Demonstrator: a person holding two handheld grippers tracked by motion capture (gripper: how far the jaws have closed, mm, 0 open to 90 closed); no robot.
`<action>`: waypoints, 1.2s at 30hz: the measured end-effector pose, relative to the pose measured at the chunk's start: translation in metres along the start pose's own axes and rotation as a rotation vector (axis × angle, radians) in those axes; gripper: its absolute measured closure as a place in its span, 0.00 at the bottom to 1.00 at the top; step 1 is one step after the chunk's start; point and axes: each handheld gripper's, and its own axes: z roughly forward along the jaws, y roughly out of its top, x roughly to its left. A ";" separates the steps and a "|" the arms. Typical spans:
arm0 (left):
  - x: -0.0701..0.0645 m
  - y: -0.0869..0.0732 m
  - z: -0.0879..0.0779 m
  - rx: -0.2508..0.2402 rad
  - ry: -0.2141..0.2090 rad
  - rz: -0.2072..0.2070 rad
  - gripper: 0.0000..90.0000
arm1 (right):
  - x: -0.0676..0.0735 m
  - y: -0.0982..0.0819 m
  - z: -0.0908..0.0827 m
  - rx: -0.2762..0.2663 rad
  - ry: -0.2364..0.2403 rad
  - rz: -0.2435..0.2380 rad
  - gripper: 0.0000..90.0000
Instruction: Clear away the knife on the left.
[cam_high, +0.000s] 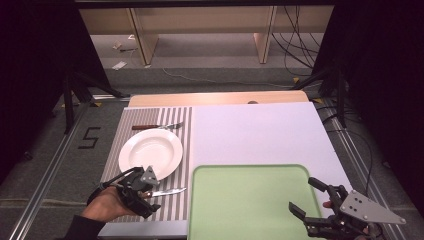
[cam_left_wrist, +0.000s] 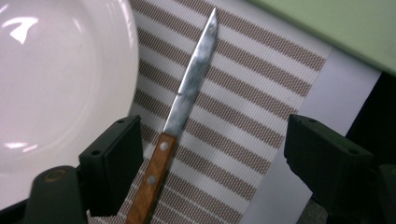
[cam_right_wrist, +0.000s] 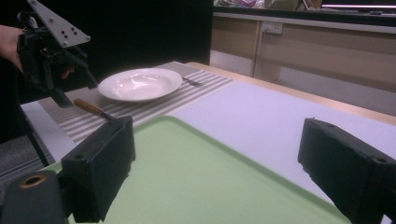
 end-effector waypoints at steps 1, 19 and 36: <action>0.002 -0.003 0.000 0.007 -0.007 -0.012 0.22 | 0.000 0.000 0.000 0.000 0.000 0.000 0.13; 0.034 -0.020 0.028 0.148 -0.012 -0.083 0.37 | 0.000 0.000 0.001 0.002 0.002 -0.004 0.14; 0.040 -0.009 0.043 0.222 -0.042 -0.078 0.68 | 0.000 0.000 0.000 0.002 0.006 -0.012 0.15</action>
